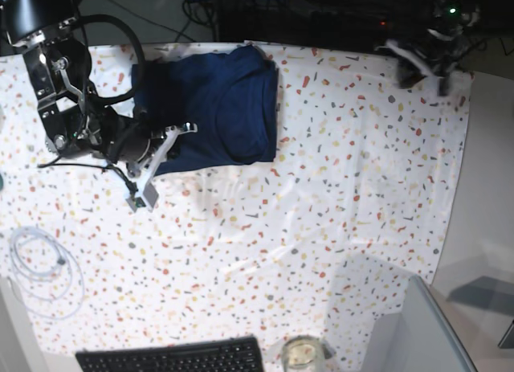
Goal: Layout the t-shirt on the table in an organized manner, then fold the t-shirt properly
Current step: 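Move the left gripper onto the shirt's opposite edge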
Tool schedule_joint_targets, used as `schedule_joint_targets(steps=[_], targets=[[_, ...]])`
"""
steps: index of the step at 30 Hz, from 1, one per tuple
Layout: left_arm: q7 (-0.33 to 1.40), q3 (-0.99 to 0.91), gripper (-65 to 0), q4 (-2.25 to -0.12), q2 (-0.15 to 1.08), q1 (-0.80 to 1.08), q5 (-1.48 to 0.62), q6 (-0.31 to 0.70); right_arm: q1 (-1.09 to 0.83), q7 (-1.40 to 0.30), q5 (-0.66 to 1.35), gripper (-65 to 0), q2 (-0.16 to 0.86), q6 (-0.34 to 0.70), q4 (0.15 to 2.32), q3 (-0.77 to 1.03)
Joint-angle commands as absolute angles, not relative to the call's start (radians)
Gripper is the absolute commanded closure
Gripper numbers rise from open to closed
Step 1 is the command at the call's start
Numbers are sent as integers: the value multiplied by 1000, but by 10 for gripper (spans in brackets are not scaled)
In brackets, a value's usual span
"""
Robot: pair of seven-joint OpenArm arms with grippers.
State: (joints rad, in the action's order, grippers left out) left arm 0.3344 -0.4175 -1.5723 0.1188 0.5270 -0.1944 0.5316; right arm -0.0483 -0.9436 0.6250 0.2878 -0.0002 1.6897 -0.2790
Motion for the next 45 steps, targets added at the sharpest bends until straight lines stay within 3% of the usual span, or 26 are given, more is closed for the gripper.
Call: schedule_joint_targets(steps=[1,11,16,22,23,27,28,34,43,45], targets=[[311,-367,0,-1620,122,526,-206,532,-44,-932,634,-6,294,2,1710,-269],[384,99,0,-1744,125,392,-213,533,-97,-929,633,-8,354,-2,1712,-260],[427,67,0,-1755,114,404,-257,538,-170,-912,633,-9,349,1,1712,-87],[432,-71,0,-1707,153,409,-595,539,-205,-869,633,-9,357,2,1704,-50],[432,-70,-77,-1684,160,404,-631,539,-205,-869,633,-9,357,2,1702,-50],[430,-22,-620,-1572,166,355,-693,542,-214,-869,633,-9,354,2,1702,-50],[430,-4,-650,-1541,166,343,-691,555,-214,-869,633,-9,352,2,1702,-51],[426,53,-650,-1392,156,289,-691,698,-216,-869,633,-9,357,2,1702,-50],[424,59,-650,-1231,107,239,-691,698,-219,-869,633,-9,357,2,1702,-48],[424,59,-604,-1213,101,229,-691,698,-219,-869,633,-9,357,2,1702,-45]])
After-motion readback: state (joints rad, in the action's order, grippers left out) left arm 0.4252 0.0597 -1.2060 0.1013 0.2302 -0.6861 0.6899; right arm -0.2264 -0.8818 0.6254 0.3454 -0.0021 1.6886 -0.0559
